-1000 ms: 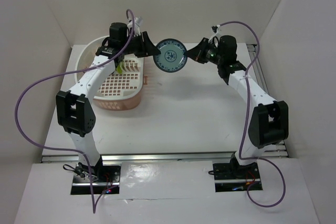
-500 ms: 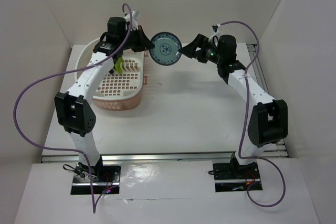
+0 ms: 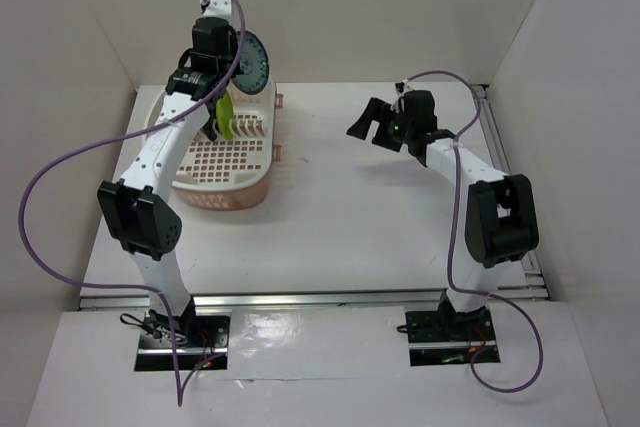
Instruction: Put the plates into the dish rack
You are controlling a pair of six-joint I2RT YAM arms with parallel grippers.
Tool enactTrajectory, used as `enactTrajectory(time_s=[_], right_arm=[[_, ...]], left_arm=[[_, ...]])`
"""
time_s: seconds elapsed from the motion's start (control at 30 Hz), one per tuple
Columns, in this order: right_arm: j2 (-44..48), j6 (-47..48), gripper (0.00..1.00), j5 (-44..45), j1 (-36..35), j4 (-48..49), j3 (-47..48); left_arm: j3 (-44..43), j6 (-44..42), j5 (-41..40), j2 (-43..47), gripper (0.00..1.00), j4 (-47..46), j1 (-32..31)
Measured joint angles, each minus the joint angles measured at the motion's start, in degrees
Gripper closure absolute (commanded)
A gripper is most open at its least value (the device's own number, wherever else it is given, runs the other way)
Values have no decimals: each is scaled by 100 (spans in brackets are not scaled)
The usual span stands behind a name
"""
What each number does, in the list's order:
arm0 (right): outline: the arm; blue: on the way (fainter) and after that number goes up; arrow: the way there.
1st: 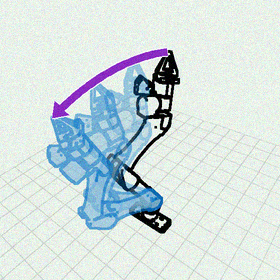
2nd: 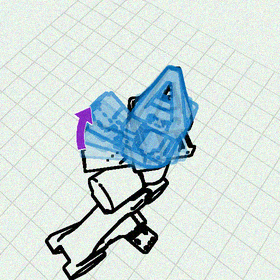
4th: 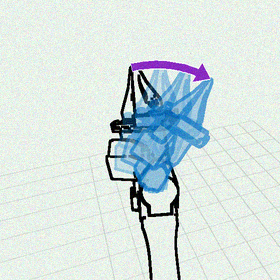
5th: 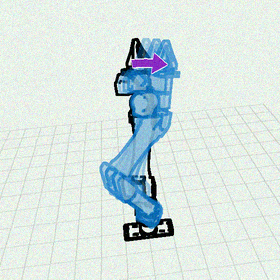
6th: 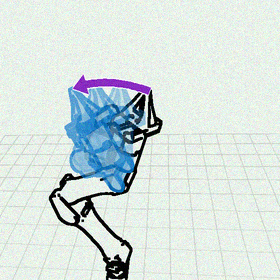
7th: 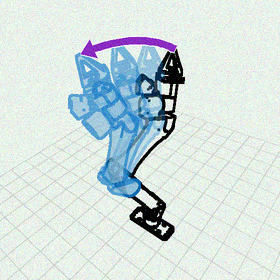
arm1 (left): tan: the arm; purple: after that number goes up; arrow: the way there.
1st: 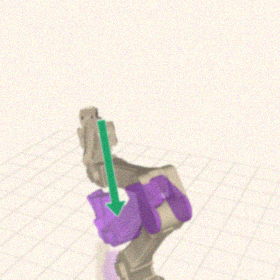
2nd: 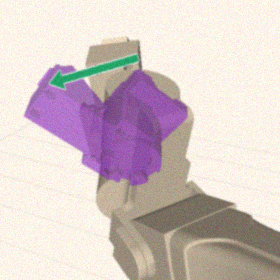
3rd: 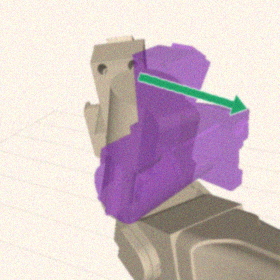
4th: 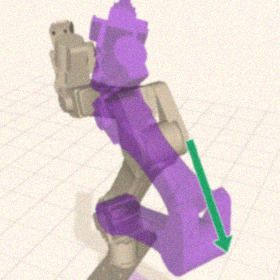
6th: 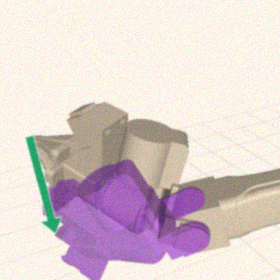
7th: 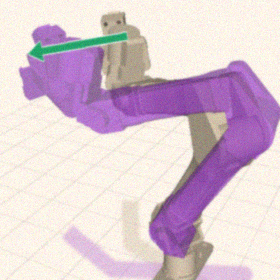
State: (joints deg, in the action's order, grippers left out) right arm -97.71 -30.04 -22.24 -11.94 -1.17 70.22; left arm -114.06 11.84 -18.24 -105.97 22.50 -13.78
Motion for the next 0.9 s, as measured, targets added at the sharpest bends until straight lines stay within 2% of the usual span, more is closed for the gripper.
enactTrajectory(time_s=[0.1, 0.33, 0.67, 0.9], right_arm=[[-146, 109, 0, -2, 0, -170, -48], [-212, 249, 0, -70, -2, -227, -48], [-339, 273, 0, -164, -2, -236, -42], [-431, 271, 0, -295, -2, -232, -42]], left_arm=[[129, -428, -686, 0, 100, -105, 20], [540, -960, -1405, -37, 100, -444, 46], [1058, -1182, -1915, -243, 100, -782, 4], [1209, -1207, -2168, -422, 100, -992, -260]])
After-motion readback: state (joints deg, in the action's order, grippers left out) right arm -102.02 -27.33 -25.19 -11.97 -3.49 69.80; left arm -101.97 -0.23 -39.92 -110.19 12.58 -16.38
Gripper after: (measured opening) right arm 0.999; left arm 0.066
